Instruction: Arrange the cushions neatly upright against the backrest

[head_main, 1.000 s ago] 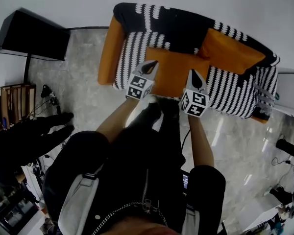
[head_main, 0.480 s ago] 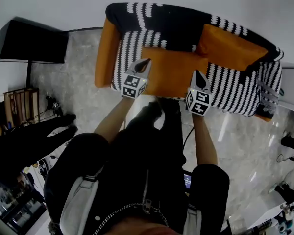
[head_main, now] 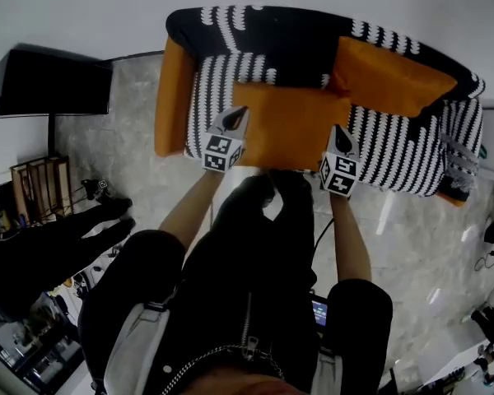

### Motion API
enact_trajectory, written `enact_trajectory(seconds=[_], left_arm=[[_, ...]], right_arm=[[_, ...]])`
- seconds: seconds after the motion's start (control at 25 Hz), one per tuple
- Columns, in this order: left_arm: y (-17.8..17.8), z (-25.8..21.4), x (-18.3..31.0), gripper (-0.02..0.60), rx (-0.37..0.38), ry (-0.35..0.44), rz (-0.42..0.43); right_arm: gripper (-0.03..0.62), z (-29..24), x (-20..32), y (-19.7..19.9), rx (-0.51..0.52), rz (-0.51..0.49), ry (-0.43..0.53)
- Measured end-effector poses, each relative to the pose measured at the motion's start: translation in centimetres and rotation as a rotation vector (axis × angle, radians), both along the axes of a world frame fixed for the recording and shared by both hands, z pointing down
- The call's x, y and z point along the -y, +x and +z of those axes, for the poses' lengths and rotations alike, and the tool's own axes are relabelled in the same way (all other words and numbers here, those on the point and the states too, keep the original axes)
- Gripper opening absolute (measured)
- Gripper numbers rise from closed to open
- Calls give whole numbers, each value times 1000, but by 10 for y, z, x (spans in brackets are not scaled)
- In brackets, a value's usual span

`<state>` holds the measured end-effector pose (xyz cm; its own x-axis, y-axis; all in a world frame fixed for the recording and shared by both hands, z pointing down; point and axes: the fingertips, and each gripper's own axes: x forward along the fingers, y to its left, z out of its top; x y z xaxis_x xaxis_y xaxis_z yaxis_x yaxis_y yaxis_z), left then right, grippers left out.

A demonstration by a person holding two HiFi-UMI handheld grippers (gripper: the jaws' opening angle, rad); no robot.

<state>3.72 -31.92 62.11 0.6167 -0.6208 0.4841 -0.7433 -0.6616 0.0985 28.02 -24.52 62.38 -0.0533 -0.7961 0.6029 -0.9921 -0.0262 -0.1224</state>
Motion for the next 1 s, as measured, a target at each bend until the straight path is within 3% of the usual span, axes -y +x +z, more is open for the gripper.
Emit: enact_trajectory(seconds=[0.56,1.0], left_arm=[[13,107,2,11,13,-63,-26],[-6,164,1,11,36,-101,-57]], right_arm=[[3,91,3,20,-36,-45,-31],[3,140,9,12,-37,-63,-55]])
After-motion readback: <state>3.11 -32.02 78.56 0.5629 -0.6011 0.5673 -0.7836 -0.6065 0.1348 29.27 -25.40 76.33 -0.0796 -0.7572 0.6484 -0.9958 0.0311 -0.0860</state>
